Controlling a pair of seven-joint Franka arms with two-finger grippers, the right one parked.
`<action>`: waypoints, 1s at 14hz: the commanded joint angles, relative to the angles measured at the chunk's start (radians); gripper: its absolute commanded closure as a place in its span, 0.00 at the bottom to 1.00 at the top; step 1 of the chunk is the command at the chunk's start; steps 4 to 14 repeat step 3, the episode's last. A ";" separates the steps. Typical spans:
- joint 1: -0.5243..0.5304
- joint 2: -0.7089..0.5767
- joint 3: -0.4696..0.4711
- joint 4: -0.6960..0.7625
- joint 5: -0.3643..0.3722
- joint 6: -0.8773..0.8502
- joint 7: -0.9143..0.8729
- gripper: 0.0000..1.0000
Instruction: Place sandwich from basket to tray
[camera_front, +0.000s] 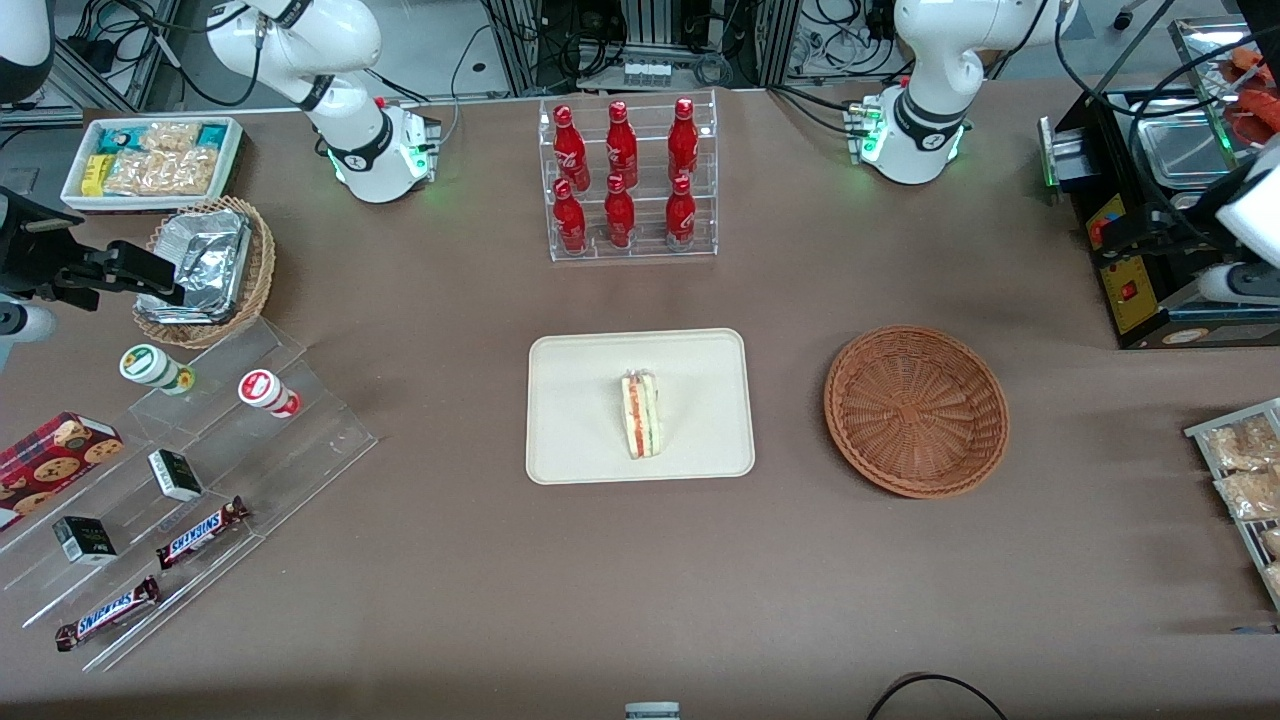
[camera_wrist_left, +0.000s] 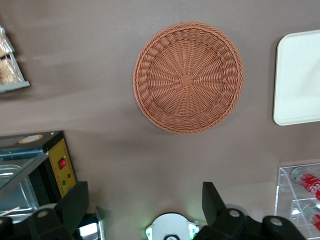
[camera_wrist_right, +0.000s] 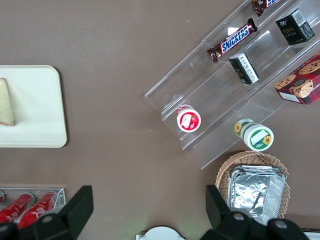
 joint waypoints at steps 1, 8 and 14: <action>-0.034 -0.010 -0.012 -0.005 0.022 0.005 -0.002 0.00; -0.026 -0.011 -0.026 -0.003 0.020 -0.002 -0.002 0.00; -0.026 -0.011 -0.026 -0.003 0.020 -0.002 -0.002 0.00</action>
